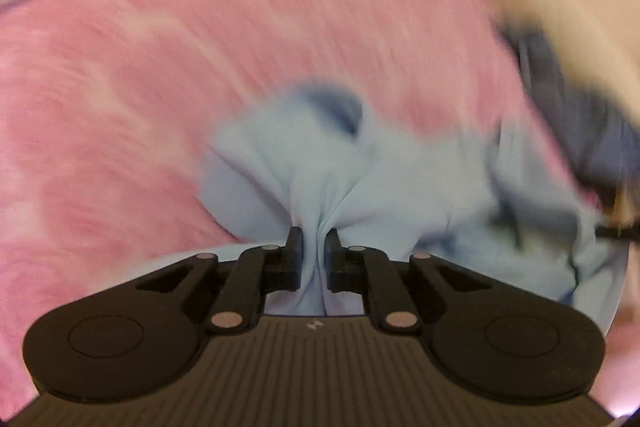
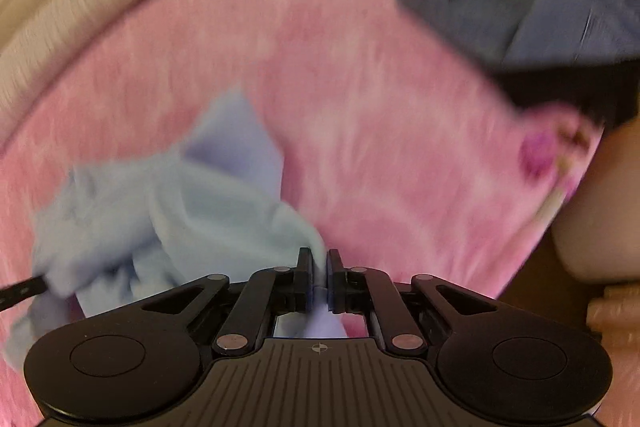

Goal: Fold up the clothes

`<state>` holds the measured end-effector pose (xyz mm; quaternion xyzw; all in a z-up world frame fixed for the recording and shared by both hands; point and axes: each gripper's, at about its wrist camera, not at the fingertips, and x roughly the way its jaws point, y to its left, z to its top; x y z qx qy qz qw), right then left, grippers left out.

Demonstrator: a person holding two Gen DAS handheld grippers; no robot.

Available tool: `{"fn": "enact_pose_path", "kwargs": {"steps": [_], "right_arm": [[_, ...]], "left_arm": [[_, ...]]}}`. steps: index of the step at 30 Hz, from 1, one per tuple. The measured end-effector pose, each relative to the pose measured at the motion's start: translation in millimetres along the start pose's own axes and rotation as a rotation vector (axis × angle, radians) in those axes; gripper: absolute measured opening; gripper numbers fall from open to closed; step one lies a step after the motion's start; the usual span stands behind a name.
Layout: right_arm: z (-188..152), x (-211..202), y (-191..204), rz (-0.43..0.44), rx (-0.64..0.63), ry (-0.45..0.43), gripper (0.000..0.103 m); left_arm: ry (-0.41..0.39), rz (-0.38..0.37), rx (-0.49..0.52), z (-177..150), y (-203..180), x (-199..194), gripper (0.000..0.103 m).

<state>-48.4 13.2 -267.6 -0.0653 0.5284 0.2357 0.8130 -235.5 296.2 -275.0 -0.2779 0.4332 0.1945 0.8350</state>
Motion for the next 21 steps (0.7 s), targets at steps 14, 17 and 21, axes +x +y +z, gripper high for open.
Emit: {"fn": "enact_pose_path", "kwargs": {"steps": [14, 17, 21], "right_arm": [[92, -117, 89, 0.348, -0.426, -0.303, 0.004], [94, -104, 108, 0.355, -0.473, -0.225, 0.005], [96, -60, 117, 0.193, -0.401, -0.088, 0.005]], "left_arm": [[-0.624, 0.332, -0.188, -10, 43, -316, 0.0], [-0.525, 0.341, -0.204, -22, 48, -322, 0.0], [-0.393, 0.314, -0.247, -37, 44, -274, 0.036]]}}
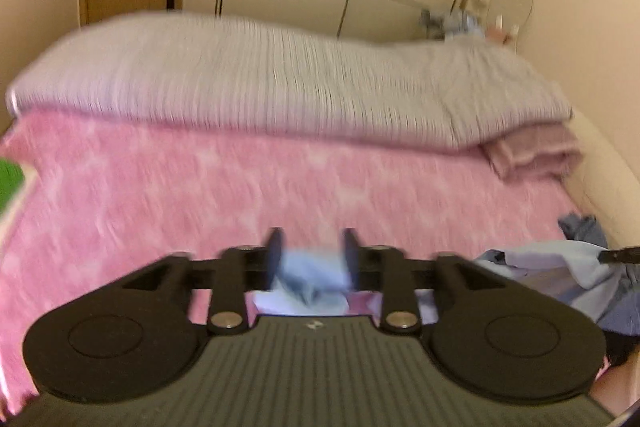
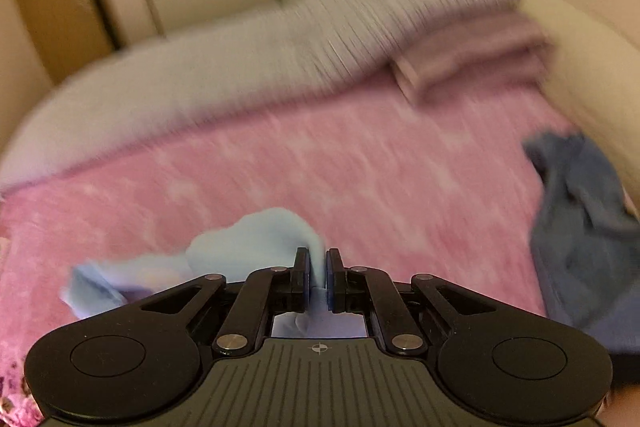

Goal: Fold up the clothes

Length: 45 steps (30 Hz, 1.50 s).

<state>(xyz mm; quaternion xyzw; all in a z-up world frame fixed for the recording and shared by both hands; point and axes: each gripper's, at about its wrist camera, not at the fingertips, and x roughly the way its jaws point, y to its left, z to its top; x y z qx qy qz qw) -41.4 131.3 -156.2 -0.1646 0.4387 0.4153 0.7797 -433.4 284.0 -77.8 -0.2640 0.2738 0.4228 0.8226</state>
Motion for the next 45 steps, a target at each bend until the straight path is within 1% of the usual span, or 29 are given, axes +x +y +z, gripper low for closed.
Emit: {"fn": "enact_pose_path", "kwargs": {"steps": [2, 4, 5, 7, 8, 10, 12, 14, 16, 18, 20, 21, 22, 23, 24, 25, 26, 28, 31, 32, 34, 36, 39, 43, 45], "right_arm": [[-8, 19, -7, -0.036, 0.047, 0.055, 0.005], [-19, 35, -15, -0.06, 0.091, 0.096, 0.005], [-24, 40, -20, -0.08, 0.112, 0.111, 0.005], [-30, 48, -29, -0.112, 0.161, 0.135, 0.005], [-32, 51, -34, -0.119, 0.188, 0.142, 0.005], [-38, 52, -42, -0.138, 0.231, 0.159, 0.005], [-43, 51, -51, -0.152, 0.275, 0.172, 0.005], [-46, 50, -56, -0.164, 0.305, 0.181, 0.005], [-49, 49, -61, -0.175, 0.334, 0.189, 0.005], [-51, 51, -65, -0.188, 0.362, 0.198, 0.005], [-51, 58, -68, -0.204, 0.384, 0.209, 0.005], [-52, 62, -69, -0.213, 0.39, 0.213, 0.005], [-51, 67, -69, -0.221, 0.392, 0.219, 0.005], [-51, 71, -70, -0.227, 0.392, 0.225, 0.005], [-50, 75, -70, -0.229, 0.388, 0.23, 0.005], [-47, 77, -68, -0.222, 0.372, 0.224, 0.005], [-43, 77, -66, -0.211, 0.351, 0.212, 0.005], [-35, 76, -58, -0.185, 0.296, 0.176, 0.005], [-17, 66, -49, -0.128, 0.224, 0.096, 0.004], [-10, 62, -47, -0.107, 0.213, 0.071, 0.004], [1, 51, -42, -0.064, 0.19, 0.025, 0.004], [11, 37, -35, -0.014, 0.15, -0.02, 0.004], [24, 13, -24, 0.068, 0.091, -0.073, 0.004], [37, -29, -8, 0.21, 0.032, -0.109, 0.004], [45, -51, 1, 0.288, -0.002, -0.117, 0.004]], "left_arm": [[0.073, -0.033, 0.011, -17, -6, 28, 0.036], [0.155, -0.087, 0.058, -29, -15, 66, 0.036], [0.19, -0.114, 0.096, -33, -21, 87, 0.036], [0.256, -0.161, 0.208, -36, -35, 127, 0.037], [0.28, -0.175, 0.287, -37, -45, 144, 0.037], [0.314, -0.208, 0.465, -40, -65, 177, 0.045], [0.339, -0.234, 0.662, -45, -86, 206, 0.045], [0.357, -0.262, 0.843, -57, -103, 228, 0.047], [0.377, -0.276, 1.012, -67, -114, 251, 0.053], [0.393, -0.279, 1.163, -80, -120, 272, 0.056], [0.39, -0.268, 1.302, -99, -119, 291, 0.056], [0.377, -0.251, 1.351, -107, -117, 298, 0.055], [0.359, -0.234, 1.378, -112, -115, 306, 0.049], [0.34, -0.217, 1.403, -116, -111, 313, 0.04], [0.347, -0.22, 1.355, -113, -109, 317, 0.015], [0.357, -0.224, 1.298, -108, -106, 320, 0.004], [0.366, -0.228, 1.242, -103, -104, 324, 0.004], [0.31, -0.214, 1.076, -83, -91, 312, 0.004], [0.224, -0.162, 0.868, -52, -72, 280, 0.004], [0.19, -0.143, 0.803, -42, -65, 263, 0.004], [0.125, -0.094, 0.708, -27, -54, 225, 0.004], [0.064, -0.043, 0.634, -16, -45, 186, 0.004], [-0.027, 0.029, 0.564, -3, -43, 120, 0.004], [-0.152, 0.118, 0.479, 10, -42, 27, 0.004], [-0.207, 0.154, 0.43, 20, -38, -14, 0.004]]}}
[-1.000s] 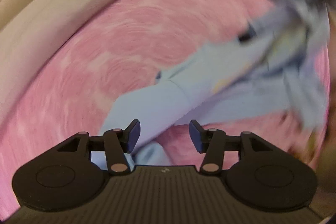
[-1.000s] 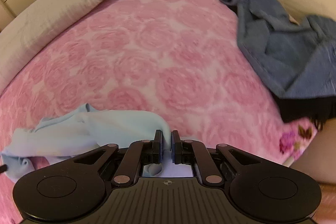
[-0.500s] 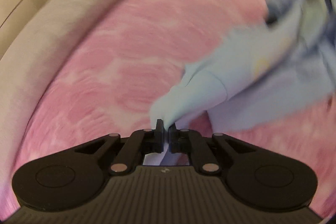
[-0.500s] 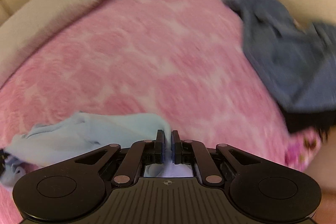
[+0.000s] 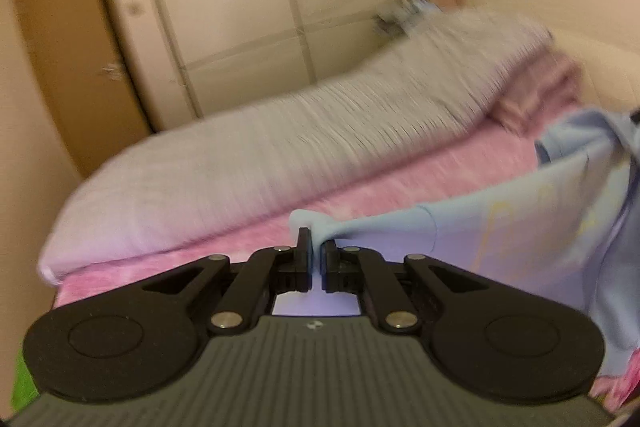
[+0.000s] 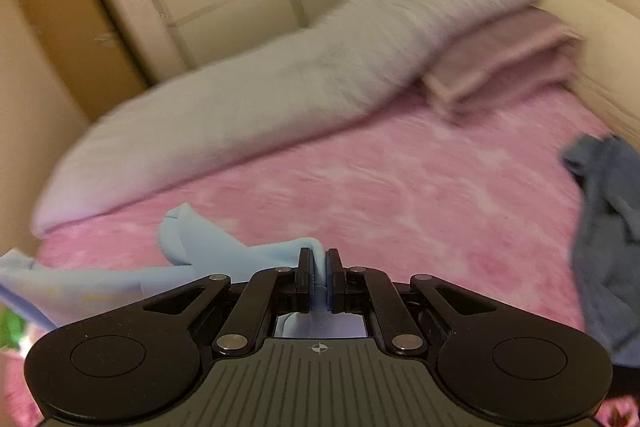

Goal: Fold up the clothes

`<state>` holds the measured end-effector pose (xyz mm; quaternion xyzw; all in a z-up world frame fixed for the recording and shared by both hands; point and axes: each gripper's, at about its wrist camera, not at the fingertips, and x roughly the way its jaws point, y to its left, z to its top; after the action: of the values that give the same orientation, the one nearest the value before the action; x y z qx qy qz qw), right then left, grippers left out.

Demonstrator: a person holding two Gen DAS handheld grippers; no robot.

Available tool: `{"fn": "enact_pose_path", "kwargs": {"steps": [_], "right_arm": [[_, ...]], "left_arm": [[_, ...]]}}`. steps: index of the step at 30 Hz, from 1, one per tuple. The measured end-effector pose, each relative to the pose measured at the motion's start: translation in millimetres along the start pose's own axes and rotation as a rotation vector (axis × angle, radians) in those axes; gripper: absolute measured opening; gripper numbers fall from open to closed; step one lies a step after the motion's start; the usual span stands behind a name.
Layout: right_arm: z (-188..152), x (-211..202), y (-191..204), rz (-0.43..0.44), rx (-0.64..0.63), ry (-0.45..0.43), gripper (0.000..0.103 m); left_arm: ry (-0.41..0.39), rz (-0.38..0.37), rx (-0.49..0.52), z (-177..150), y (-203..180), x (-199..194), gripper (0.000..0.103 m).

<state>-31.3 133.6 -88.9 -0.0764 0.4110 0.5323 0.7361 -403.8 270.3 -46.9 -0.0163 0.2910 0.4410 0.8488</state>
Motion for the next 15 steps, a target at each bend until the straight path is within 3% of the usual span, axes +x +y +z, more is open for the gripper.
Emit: {"fn": "enact_pose_path", "kwargs": {"steps": [3, 6, 8, 10, 12, 14, 15], "right_arm": [[18, -15, 21, 0.099, -0.026, 0.001, 0.004], [46, -1, 39, 0.161, -0.01, -0.002, 0.004], [70, 36, 44, 0.151, 0.069, 0.006, 0.005], [91, 76, 52, 0.057, 0.115, -0.001, 0.008], [106, 99, 67, -0.083, 0.109, -0.045, 0.022], [109, 99, 76, -0.077, 0.114, -0.072, 0.035], [102, 96, 76, -0.062, 0.117, -0.068, 0.041]], "left_arm": [[-0.076, 0.068, -0.045, 24, 23, -40, 0.004], [-0.13, 0.108, -0.037, 55, 50, -31, 0.004], [-0.133, 0.117, -0.028, 73, 66, 10, 0.005], [-0.073, 0.138, -0.082, 82, 82, 75, 0.018], [0.012, 0.167, -0.15, 87, 96, 136, 0.025], [0.121, 0.176, -0.235, 76, 106, 172, 0.025], [0.118, 0.178, -0.241, 67, 106, 174, 0.025]]}}
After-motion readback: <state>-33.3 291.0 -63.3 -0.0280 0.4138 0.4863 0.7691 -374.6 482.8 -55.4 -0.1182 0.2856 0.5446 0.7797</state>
